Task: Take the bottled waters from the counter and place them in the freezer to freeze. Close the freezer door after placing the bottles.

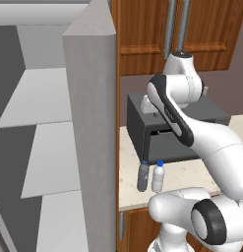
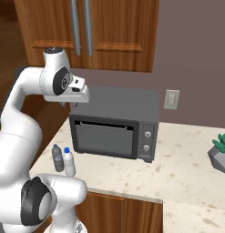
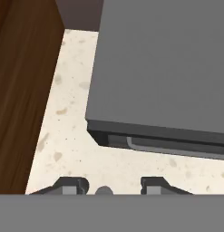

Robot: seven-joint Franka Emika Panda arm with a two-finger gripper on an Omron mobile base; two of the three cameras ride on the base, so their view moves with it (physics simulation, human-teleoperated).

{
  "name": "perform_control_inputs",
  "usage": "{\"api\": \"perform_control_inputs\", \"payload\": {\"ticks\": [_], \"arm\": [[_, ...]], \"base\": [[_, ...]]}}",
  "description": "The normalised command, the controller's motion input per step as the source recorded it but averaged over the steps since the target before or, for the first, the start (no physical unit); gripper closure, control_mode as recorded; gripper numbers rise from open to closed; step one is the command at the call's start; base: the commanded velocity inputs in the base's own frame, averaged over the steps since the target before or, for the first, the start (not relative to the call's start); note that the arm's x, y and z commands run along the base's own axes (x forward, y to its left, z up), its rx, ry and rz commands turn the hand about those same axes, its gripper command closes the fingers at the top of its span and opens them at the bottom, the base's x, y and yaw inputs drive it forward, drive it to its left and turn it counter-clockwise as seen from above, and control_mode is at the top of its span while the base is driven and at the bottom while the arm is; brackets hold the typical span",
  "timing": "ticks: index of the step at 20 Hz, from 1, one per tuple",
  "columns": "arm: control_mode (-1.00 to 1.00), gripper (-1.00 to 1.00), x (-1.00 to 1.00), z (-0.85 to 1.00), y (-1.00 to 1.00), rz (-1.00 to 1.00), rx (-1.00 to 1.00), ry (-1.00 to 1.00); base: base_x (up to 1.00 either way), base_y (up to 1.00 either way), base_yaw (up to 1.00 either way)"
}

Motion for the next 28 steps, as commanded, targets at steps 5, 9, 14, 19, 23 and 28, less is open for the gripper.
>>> {"api": "perform_control_inputs", "payload": {"ticks": [5,9,14,19,23,28], "arm": [[-1.0,-1.0,-0.07,-0.04,-0.12,0.0,0.07,-0.02],[-1.0,-1.0,-0.4,-0.02,-0.4,0.0,0.09,-0.08],[-1.0,-1.0,-0.48,-0.07,-0.14,0.0,0.03,-0.1],[-1.0,-1.0,-0.56,-0.34,-0.25,0.15,0.07,-0.06],[-1.0,-1.0,-0.36,-0.41,-0.37,0.16,0.15,-0.06],[-1.0,-1.0,-0.08,-0.47,-0.45,0.15,0.35,0.0]], "base": [[0.0,0.0,0.0],[0.0,0.0,0.0],[0.0,0.0,0.0],[0.0,0.0,0.0],[0.0,0.0,0.0],[0.0,0.0,0.0]]}}
